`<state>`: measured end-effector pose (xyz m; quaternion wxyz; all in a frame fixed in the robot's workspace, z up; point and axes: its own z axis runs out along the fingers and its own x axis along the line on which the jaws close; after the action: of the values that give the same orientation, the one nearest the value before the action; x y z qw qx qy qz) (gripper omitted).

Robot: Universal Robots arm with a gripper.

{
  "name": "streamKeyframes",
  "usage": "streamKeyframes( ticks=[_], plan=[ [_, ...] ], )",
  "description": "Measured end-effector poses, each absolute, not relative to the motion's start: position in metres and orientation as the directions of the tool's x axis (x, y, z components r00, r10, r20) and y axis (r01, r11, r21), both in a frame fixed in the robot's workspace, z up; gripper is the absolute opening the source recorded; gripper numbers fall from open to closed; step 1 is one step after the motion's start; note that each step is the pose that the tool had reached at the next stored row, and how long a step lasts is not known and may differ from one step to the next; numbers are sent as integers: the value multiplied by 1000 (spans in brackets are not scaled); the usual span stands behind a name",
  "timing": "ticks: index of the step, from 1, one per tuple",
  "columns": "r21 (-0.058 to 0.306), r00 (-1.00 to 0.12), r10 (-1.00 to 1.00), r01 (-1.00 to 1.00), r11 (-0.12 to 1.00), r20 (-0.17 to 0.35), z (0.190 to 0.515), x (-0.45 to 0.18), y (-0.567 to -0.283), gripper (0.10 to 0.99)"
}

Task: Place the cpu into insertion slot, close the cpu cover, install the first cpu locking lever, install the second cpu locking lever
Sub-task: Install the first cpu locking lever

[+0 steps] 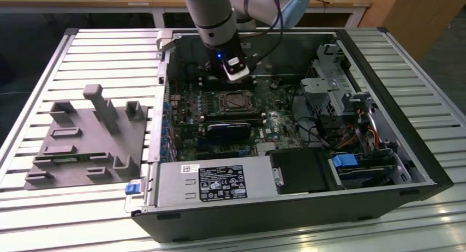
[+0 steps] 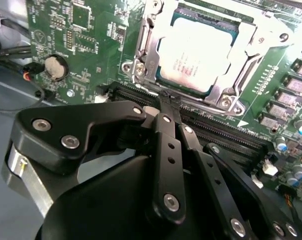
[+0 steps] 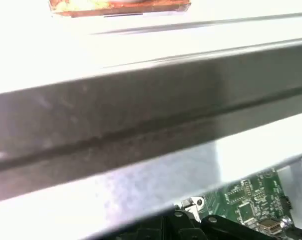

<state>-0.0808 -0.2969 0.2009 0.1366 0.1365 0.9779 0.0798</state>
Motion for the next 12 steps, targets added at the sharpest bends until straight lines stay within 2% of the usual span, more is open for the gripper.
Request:
streamKeyframes(
  ticks=[12],
  plan=[
    [194, -925, 289, 245, 950, -245, 224, -81, -297, 102]
  ],
)
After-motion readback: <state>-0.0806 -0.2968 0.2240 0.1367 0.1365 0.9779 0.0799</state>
